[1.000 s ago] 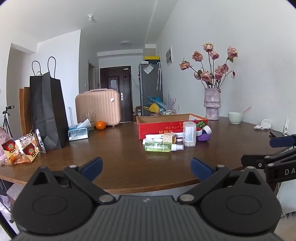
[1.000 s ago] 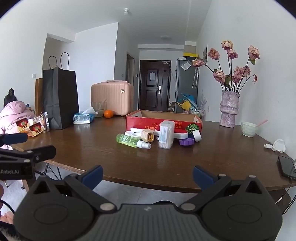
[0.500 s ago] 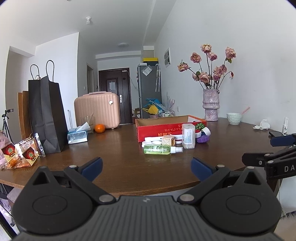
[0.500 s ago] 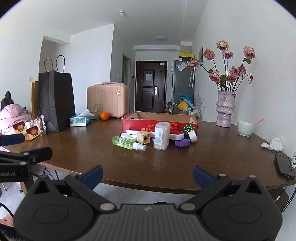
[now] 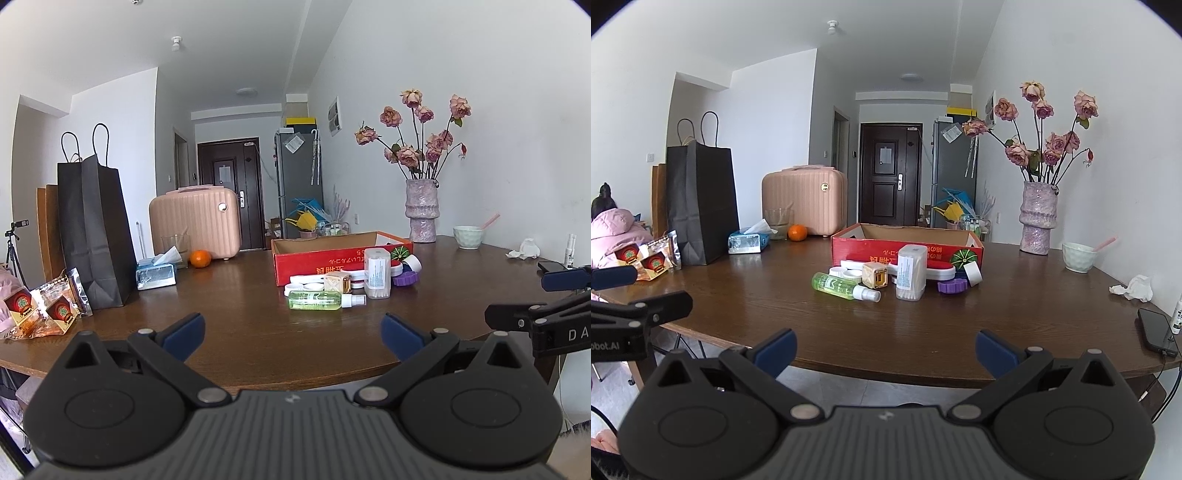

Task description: Organize rigid objects

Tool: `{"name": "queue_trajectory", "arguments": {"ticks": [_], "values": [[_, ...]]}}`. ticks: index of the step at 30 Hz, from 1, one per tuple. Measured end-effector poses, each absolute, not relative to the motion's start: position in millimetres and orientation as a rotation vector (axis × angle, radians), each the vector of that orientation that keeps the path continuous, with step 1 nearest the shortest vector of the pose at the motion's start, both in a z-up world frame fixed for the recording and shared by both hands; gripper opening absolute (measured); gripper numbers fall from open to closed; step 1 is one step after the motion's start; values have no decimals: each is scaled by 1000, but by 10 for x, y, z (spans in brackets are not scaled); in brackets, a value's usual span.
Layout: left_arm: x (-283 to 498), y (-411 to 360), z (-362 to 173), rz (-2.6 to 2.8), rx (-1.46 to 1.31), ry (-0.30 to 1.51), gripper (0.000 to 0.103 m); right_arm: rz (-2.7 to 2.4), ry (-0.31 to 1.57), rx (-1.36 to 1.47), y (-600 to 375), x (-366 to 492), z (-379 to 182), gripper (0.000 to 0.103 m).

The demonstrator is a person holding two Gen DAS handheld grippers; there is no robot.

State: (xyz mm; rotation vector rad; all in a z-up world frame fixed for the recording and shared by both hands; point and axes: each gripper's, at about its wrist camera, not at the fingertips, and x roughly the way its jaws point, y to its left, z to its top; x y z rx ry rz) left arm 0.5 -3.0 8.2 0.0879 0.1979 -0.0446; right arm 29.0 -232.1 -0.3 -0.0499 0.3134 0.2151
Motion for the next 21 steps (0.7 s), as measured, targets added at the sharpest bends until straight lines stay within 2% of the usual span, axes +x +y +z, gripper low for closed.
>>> {"name": "queue_trajectory", "arguments": {"ticks": [21], "values": [[26, -22, 59, -48, 87, 207, 103, 219, 320, -75, -2245, 285, -39, 103]]}}
